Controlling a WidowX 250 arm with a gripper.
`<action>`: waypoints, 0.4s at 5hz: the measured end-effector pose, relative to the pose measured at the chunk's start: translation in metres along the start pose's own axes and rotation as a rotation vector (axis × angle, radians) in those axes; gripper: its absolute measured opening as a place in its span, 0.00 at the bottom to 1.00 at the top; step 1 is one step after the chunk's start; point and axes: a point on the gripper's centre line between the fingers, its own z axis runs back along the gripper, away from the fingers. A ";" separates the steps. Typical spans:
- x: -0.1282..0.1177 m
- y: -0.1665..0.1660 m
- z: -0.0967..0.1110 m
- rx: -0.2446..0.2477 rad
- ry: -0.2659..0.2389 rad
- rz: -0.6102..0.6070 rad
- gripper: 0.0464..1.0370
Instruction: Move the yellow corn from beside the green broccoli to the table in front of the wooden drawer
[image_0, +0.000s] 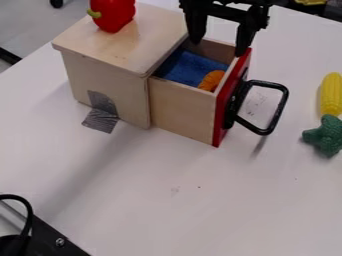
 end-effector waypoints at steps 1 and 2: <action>-0.004 0.000 -0.011 0.006 0.038 -0.002 0.96; -0.003 0.000 -0.021 0.009 0.055 0.010 0.96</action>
